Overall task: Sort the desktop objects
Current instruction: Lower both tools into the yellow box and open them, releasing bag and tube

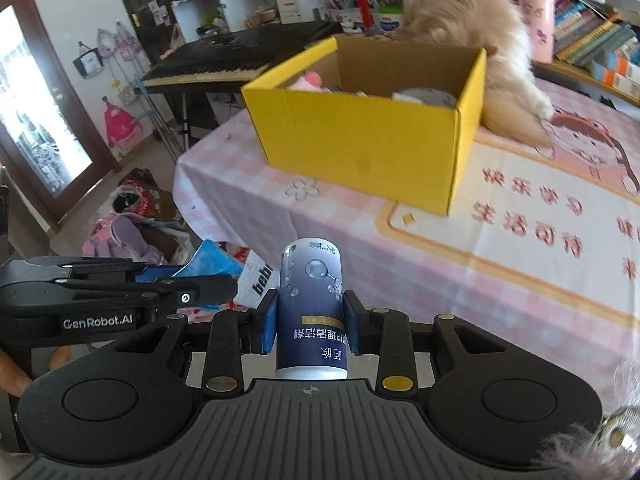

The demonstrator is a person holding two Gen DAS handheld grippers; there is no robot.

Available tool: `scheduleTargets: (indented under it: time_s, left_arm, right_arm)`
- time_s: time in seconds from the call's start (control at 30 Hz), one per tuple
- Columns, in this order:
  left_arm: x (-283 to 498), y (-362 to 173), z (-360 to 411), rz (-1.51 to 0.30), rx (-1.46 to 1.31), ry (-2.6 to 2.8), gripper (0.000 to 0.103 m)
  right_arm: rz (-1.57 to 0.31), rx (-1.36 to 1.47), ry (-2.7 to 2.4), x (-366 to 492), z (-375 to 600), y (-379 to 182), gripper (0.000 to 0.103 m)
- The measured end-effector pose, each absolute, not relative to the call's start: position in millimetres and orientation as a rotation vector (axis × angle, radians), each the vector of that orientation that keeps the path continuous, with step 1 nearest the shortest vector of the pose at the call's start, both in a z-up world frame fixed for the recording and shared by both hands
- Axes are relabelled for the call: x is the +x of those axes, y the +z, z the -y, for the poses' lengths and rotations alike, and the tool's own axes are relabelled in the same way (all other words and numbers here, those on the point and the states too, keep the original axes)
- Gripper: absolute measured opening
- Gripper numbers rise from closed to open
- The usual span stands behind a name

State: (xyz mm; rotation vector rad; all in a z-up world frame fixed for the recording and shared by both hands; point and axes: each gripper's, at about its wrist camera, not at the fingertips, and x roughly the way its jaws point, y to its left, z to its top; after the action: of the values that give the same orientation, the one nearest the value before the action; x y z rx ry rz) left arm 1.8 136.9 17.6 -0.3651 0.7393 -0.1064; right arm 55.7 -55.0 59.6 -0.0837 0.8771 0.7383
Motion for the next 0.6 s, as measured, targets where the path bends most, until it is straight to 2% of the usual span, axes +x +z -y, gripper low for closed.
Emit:
scheduleTargets:
  time_s: [0.3, 0.6]
  left_arm:
    - [64, 58, -140, -0.609, -0.329, -0.089, 0.027]
    - [129, 75, -140, -0.548, -0.299, -0.065, 0.027]
  right_arm:
    - [-0.754, -0.046, 0.785, 117, 42, 97, 0.030]
    - [-0.665, -0.043, 0.782, 198, 40, 120, 0.030]
